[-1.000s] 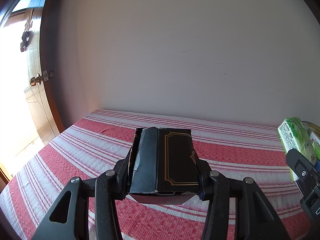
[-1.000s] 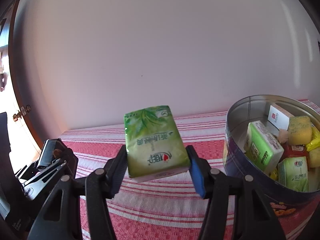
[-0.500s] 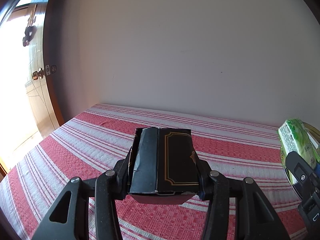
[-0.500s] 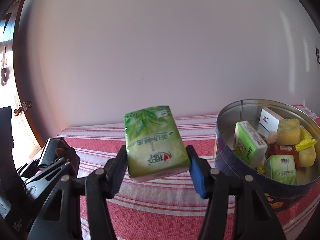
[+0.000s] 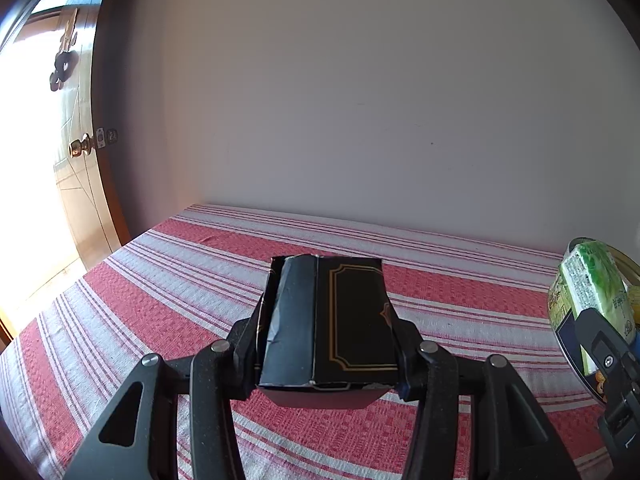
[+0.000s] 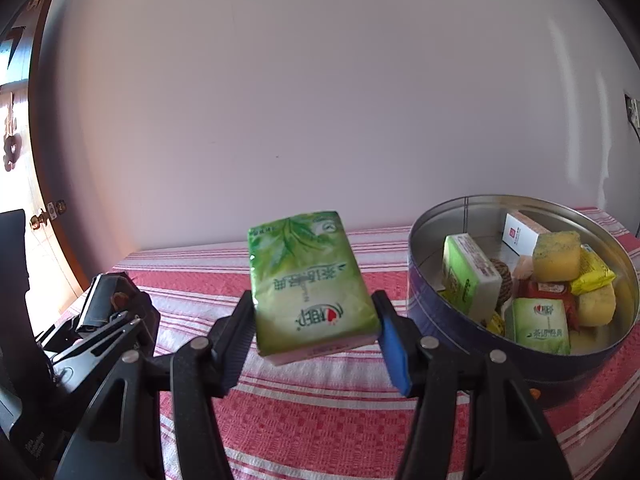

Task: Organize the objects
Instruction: 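Carry the black box and small tissue packet over the blue tin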

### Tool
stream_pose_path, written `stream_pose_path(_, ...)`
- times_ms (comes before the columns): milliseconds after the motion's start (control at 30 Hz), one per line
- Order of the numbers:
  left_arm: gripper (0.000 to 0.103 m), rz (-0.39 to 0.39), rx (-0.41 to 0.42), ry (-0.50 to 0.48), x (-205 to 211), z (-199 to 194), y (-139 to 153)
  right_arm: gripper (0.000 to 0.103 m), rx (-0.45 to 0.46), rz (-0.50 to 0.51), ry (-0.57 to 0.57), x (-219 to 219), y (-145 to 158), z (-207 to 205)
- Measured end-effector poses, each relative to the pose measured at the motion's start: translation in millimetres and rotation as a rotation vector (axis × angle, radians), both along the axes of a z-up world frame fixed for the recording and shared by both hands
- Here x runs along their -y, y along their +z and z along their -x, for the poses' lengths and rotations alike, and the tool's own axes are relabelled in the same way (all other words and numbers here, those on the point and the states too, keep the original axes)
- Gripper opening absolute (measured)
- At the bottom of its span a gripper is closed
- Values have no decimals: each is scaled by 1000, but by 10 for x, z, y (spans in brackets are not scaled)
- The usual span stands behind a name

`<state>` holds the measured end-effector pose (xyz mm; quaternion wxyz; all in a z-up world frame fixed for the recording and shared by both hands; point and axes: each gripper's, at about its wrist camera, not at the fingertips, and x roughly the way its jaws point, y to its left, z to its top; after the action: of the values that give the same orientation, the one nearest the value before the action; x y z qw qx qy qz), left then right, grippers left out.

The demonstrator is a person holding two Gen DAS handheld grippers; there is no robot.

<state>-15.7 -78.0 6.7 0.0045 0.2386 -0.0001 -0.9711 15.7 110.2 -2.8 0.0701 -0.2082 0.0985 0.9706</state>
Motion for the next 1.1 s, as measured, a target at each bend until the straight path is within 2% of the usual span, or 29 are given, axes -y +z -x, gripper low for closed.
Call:
stream_pose_path(300, 52, 0, 5, -18, -96, -106, -7, 58, 2, -2, -5, -226, -48, -101)
stream_pose_path(367, 52, -1, 7, -19, -118, -124, -11, 58, -1, -9, -6, -112, 21, -203)
stream_pose_path(700, 52, -15, 23, -39, -305, -235, -25, 58, -17, -61, -7, -170, 67, -405)
stream_pose_path(1100, 52, -17, 23, -94, -684, -382, -18, 58, -35, -75, -49, -517, 77, -624)
